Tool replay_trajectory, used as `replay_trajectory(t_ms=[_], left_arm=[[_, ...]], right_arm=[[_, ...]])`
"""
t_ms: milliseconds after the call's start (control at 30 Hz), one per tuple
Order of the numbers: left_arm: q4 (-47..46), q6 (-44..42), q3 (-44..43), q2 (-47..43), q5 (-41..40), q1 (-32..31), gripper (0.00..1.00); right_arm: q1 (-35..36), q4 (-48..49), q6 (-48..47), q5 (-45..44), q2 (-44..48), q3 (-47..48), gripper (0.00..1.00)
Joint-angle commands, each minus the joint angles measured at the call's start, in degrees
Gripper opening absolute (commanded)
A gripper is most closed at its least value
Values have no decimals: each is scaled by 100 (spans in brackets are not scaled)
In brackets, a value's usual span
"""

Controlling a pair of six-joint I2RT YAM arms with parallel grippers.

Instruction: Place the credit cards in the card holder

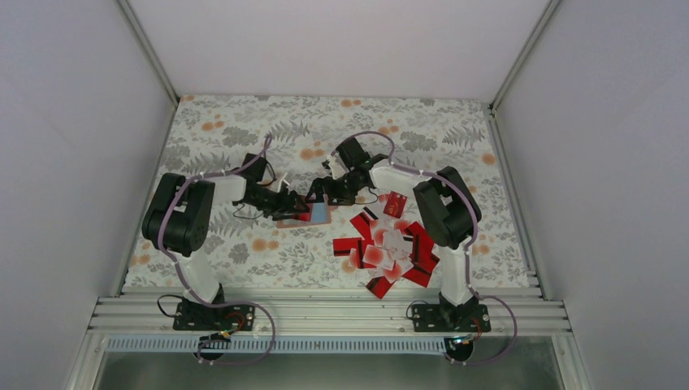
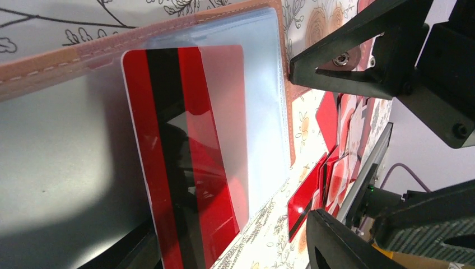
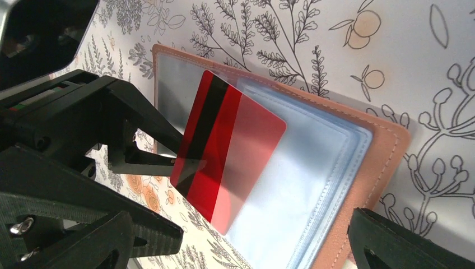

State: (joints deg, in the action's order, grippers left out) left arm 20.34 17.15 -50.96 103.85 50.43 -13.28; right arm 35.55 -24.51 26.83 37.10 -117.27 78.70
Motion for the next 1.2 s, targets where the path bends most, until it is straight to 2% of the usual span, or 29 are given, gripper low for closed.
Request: replay_trajectory(t_ms=[0, 433, 600, 800, 1167], left_arm=[[409, -202, -94, 7, -613, -17, 59], [836, -263, -494, 118, -1327, -409, 58], [1046, -118, -699, 160, -1906, -687, 58], [1242, 118, -890, 301, -2389, -1022, 58], [1240, 756, -1016, 351, -2905, -1511, 65]], right_arm=[[-39, -254, -138, -166, 79, 199, 97], [-38, 152, -70, 329, -4, -230, 91], [-39, 297, -10, 491, -103, -300, 82], [-37, 459, 66, 651, -135, -419, 78], [-39, 685, 155, 854, -135, -578, 75]])
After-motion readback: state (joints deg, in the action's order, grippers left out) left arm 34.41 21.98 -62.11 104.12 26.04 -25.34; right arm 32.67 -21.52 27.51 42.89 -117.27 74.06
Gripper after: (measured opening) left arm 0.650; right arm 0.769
